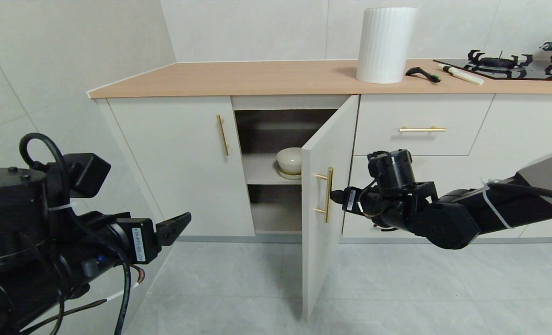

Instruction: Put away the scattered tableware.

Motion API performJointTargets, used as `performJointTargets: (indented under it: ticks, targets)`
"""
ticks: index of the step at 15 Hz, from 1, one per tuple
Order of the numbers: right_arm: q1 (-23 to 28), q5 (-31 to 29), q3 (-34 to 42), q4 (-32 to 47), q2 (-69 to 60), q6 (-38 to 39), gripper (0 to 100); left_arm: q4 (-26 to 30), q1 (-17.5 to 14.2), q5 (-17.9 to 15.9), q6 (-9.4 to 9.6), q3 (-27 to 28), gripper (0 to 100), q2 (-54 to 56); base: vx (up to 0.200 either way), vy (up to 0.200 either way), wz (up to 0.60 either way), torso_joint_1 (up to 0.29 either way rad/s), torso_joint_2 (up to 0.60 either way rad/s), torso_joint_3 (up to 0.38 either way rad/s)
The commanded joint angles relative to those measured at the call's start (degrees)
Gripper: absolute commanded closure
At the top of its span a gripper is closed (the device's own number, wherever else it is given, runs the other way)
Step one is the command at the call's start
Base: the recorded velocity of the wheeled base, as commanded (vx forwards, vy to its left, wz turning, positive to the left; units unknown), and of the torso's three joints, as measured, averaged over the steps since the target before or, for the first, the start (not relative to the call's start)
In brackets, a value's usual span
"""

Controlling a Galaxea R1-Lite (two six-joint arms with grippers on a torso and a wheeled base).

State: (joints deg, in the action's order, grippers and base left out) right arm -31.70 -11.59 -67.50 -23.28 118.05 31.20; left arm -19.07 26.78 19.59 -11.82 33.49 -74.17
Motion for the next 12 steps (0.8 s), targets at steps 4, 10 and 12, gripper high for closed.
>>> performJointTargets:
  ticks: [4, 10, 12]
  targets:
    - [-0.1, 0.0, 0.0, -1.2, 0.6, 0.1, 0, 0.1, 0.0, 0.0, 0.49, -0.5, 0, 0.2, 0.2, 0.0, 0.0, -0.006, 0.0, 0.002]
    - [-1.8, -0.1, -0.1, -6.9, 3.0, 1.9, 0, 0.1, 0.0, 0.0, 0.49, -0.4, 0, -0.2, 0.2, 0.0, 0.0, 0.005, 0.0, 0.002]
    - [-2.5, -0.1, -0.5, -7.9, 3.5, 3.1, 0, 0.1, 0.0, 0.0, 0.57, -0.4, 0, -0.4, 0.1, 0.0, 0.0, 0.004, 0.0, 0.001]
